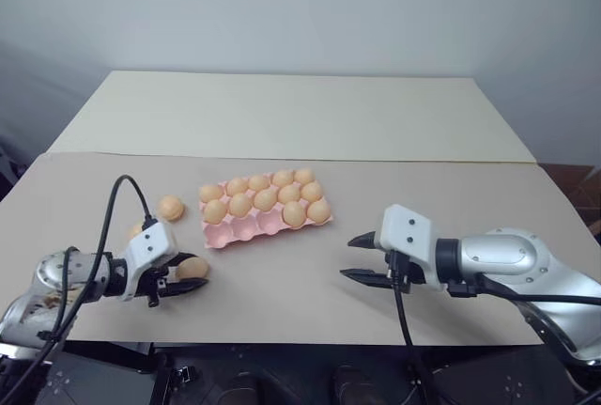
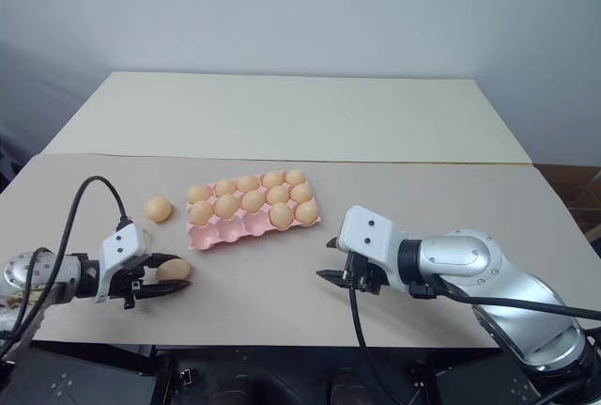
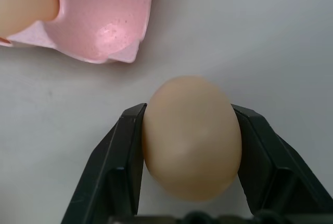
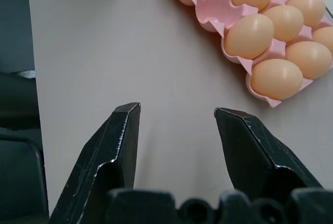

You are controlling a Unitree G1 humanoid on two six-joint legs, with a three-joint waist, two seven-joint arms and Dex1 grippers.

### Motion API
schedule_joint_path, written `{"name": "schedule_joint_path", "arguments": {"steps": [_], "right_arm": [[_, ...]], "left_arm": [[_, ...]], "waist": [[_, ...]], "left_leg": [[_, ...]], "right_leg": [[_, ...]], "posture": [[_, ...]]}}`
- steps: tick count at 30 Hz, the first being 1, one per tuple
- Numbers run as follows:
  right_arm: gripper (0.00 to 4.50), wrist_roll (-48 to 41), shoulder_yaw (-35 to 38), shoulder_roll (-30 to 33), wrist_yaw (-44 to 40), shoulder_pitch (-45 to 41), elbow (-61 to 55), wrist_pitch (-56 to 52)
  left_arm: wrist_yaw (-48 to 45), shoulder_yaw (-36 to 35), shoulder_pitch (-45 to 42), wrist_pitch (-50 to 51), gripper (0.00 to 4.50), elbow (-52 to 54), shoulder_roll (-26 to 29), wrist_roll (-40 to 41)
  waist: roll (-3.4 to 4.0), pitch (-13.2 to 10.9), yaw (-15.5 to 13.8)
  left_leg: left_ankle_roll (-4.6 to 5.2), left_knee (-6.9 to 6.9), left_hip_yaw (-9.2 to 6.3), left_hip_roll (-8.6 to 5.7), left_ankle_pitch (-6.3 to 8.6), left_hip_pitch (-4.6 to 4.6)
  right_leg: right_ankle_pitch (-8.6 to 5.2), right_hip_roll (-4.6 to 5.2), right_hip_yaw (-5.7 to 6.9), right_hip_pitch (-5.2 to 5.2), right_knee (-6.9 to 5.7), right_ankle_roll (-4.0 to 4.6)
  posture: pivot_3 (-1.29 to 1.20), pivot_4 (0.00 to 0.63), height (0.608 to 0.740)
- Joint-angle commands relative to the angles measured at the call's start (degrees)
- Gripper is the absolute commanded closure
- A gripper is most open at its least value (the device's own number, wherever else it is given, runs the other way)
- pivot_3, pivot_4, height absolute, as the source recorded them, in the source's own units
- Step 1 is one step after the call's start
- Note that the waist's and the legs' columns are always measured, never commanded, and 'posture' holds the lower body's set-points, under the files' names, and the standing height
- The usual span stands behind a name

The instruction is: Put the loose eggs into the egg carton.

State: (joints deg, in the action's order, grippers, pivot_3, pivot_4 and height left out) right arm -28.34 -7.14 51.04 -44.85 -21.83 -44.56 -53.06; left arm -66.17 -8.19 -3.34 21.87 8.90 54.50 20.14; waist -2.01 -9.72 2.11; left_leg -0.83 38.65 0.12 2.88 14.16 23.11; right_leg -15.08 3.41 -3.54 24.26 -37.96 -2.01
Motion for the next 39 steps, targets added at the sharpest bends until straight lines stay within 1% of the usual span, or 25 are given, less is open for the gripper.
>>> {"name": "schedule_joint_path", "arguments": {"steps": [1,5,8,10,13,15,19,24,27,30,35,36,37,39], "right_arm": [[1.75,-0.01,1.78,0.32,0.70,-0.43,-1.36,0.79],[1.75,0.10,1.79,-0.32,1.65,-0.60,-1.29,0.61],[1.75,0.39,1.54,-0.91,2.96,-0.69,-1.46,0.71],[1.75,0.44,1.60,-0.90,3.40,-0.72,-1.55,0.52],[1.75,0.85,2.00,-0.15,3.86,-0.73,-1.87,0.30],[1.75,0.63,2.66,-0.19,4.50,-0.75,-2.16,-0.22],[1.75,0.68,3.01,-0.51,6.28,-0.20,-3.49,-1.10],[1.75,0.40,3.45,-1.33,9.05,1.37,-5.58,-2.70],[1.75,0.32,3.57,-1.69,10.23,1.74,-6.24,-3.22],[1.75,0.28,3.49,-1.87,10.82,1.85,-6.50,-3.31],[1.75,0.49,3.09,-2.11,11.38,1.65,-6.44,-3.30],[1.75,0.57,2.98,-2.14,11.47,1.57,-6.35,-3.22],[1.75,0.64,2.89,-2.17,11.57,1.49,-6.24,-3.16],[1.75,0.61,2.87,-2.17,11.70,1.38,-6.18,-3.18]], "left_arm": [[-1.71,-6.77,-4.47,1.54,2.00,2.84,-0.27,8.56],[-1.24,-5.69,-10.13,1.14,2.00,0.49,-2.26,10.28],[-0.76,-0.15,-18.07,-1.98,2.00,-6.02,-7.04,7.22],[-1.68,2.18,-21.67,-3.32,2.00,-9.25,-9.48,6.40],[-2.86,4.30,-27.24,-5.93,2.00,-14.35,-13.66,6.10],[-3.16,5.91,-29.95,-8.16,2.00,-17.80,-15.30,4.33],[-4.94,8.92,-33.58,-13.52,2.00,-23.75,-18.00,0.92],[-7.73,11.25,-36.06,-17.60,2.00,-28.31,-20.22,-1.44],[-8.55,11.40,-37.14,-18.78,2.00,-30.44,-21.82,-1.37],[-8.82,12.17,-37.81,-21.83,2.00,-32.78,-22.77,-3.42],[-10.33,11.36,-38.99,-23.37,2.00,-35.69,-24.60,-2.67],[-10.06,11.37,-39.05,-24.45,1.62,-36.34,-24.75,-3.22],[-9.43,11.30,-39.12,-25.38,1.46,-37.03,-24.98,-3.76],[-9.13,10.90,-39.08,-25.46,0.88,-37.44,-25.26,-3.48]], "waist": [[0.00,0.00,-0.06],[0.00,0.00,-0.76],[0.01,0.01,-1.31],[0.00,0.01,-1.38],[0.00,0.01,-1.39],[0.00,0.01,-1.40],[0.00,0.01,-1.06],[0.00,0.01,-1.15],[0.00,0.01,-1.28],[0.00,0.01,-1.27],[0.00,0.01,-1.23],[0.00,0.01,-1.22],[0.00,0.01,-1.21],[0.00,0.01,-1.24]], "left_leg": [[0.00,0.01,-0.01,0.00,0.00,0.01],[0.00,0.06,-0.02,-0.02,0.00,-0.03],[0.00,0.07,-0.02,-0.04,0.00,-0.03],[0.00,0.11,-0.05,-0.05,0.00,-0.01],[0.00,0.14,-0.06,-0.05,0.00,0.10],[0.00,0.15,-0.09,-0.06,0.00,0.12],[0.01,0.17,-0.08,-0.06,0.00,0.07],[0.01,0.18,-0.09,-0.06,0.00,0.10],[0.01,0.19,-0.10,-0.07,0.00,0.10],[0.01,0.21,-0.10,-0.06,0.00,0.10],[0.01,0.20,-0.11,-0.07,0.00,0.11],[0.01,0.20,-0.11,-0.07,0.00,0.11],[0.01,0.20,-0.11,-0.07,0.00,0.11],[0.01,0.20,-0.12,-0.07,0.00,0.10]], "right_leg": [[0.00,0.00,0.00,0.00,0.00,0.00],[0.00,0.02,0.04,-0.08,-0.01,0.00],[0.00,0.00,0.04,-0.07,-0.03,0.00],[0.00,-0.01,0.05,-0.10,-0.03,0.00],[0.01,0.00,0.06,-0.03,0.00,-0.01],[0.01,0.00,0.08,-0.02,0.00,-0.01],[0.01,-0.01,0.05,-0.05,-0.02,-0.01],[0.01,-0.01,0.06,-0.04,-0.02,-0.01],[0.01,-0.01,0.06,-0.05,-0.03,-0.01],[0.01,-0.01,0.06,-0.06,-0.03,-0.01],[0.01,-0.01,0.07,-0.06,-0.02,-0.01],[0.01,-0.01,0.07,-0.06,-0.02,-0.01],[0.01,-0.01,0.07,-0.05,-0.02,-0.01],[0.01,-0.01,0.07,-0.06,-0.03,-0.01]], "posture": [[0.00,0.150,0.740],[0.00,0.150,0.740],[0.00,0.150,0.740],[0.00,0.150,0.740],[0.00,0.150,0.740],[0.00,0.150,0.740],[0.00,0.150,0.740],[0.00,0.150,0.740],[0.00,0.150,0.740],[0.00,0.150,0.740],[0.00,0.150,0.740],[0.00,0.150,0.740],[0.00,0.150,0.740],[0.00,0.150,0.740]]}}
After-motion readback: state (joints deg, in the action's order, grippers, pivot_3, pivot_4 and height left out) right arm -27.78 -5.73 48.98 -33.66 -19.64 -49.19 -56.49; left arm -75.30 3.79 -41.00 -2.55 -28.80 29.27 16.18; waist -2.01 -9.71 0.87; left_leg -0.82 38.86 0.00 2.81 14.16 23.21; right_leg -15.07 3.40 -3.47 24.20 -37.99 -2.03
